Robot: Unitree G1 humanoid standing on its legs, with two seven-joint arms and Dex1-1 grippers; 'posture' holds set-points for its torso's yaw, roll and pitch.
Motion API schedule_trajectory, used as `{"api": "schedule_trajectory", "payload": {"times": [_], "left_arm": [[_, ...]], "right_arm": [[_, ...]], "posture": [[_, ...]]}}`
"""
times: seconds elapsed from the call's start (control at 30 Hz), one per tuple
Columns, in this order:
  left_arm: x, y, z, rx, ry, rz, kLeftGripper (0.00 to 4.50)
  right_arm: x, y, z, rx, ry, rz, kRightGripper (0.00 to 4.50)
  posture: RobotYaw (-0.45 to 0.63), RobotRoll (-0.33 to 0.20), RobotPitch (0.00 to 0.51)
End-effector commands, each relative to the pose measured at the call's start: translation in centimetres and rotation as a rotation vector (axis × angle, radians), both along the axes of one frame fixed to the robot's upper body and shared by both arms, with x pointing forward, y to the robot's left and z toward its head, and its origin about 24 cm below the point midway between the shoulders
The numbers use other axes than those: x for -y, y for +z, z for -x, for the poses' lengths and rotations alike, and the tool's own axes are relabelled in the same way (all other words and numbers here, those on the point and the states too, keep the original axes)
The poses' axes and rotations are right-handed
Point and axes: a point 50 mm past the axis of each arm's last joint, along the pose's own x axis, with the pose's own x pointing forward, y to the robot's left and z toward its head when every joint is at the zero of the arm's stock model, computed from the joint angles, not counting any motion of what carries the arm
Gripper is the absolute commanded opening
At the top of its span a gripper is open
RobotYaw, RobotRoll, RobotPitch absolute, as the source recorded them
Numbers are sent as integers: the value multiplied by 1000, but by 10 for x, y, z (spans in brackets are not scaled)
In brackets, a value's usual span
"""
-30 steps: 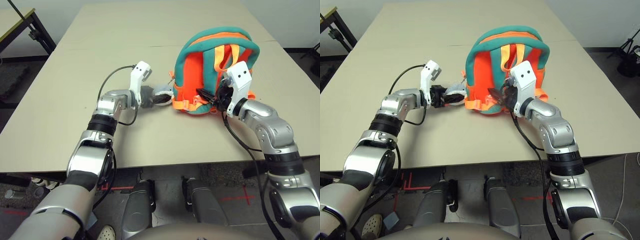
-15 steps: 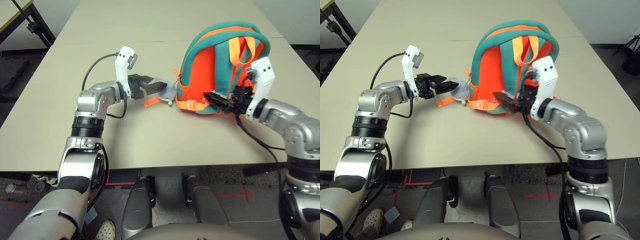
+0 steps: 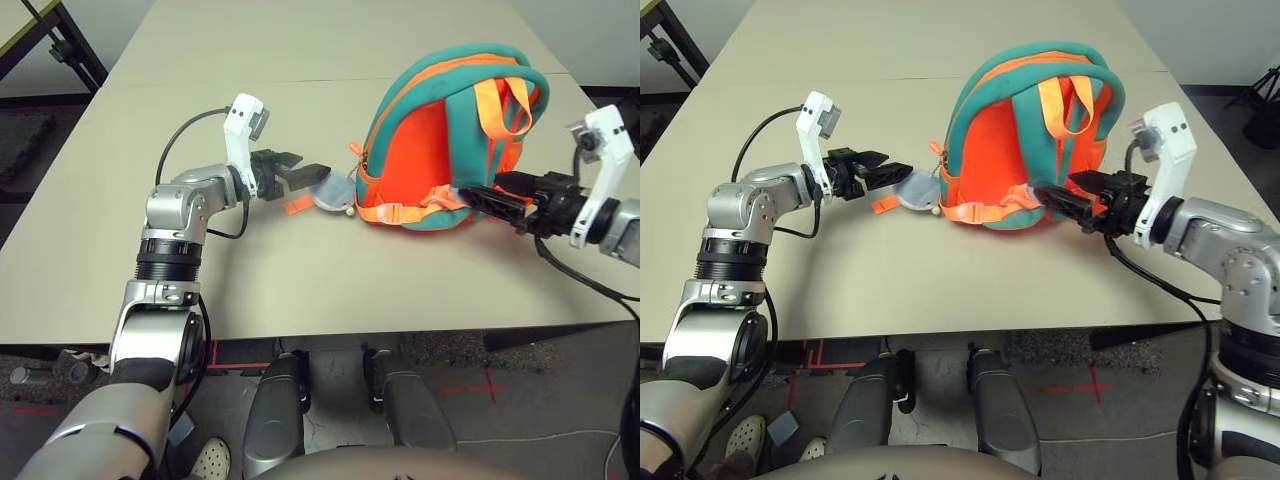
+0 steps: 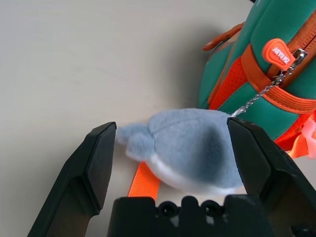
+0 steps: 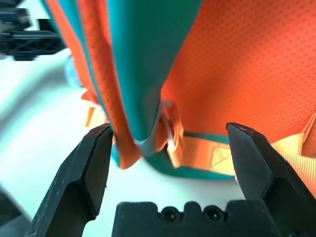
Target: Put the pencil case into the backpack and zip it.
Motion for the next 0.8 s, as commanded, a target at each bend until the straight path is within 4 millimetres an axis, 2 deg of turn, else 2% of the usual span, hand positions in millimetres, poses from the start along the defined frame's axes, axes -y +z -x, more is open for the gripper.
{"api": "schedule_trajectory", "payload": {"times": [0.03,0.27,0.43,0.8], "left_arm": [[-6,-5,2,-17,19,2,4500],[-22,-3,3,5,99,1,4500],[-45,-4,1,48,240,5,4500],[-84,-16,7,128,546,32,4500]], "right_arm": [[11,1,4,-10,-16,-3,4489],[45,-11,-15,94,-341,51,4489],[68,-22,-23,192,-589,63,4489],[85,-44,-24,338,-789,-12,4489]], "posture": [[-153,0,192],[-151,0,193],[-141,0,190],[-115,0,186]]}}
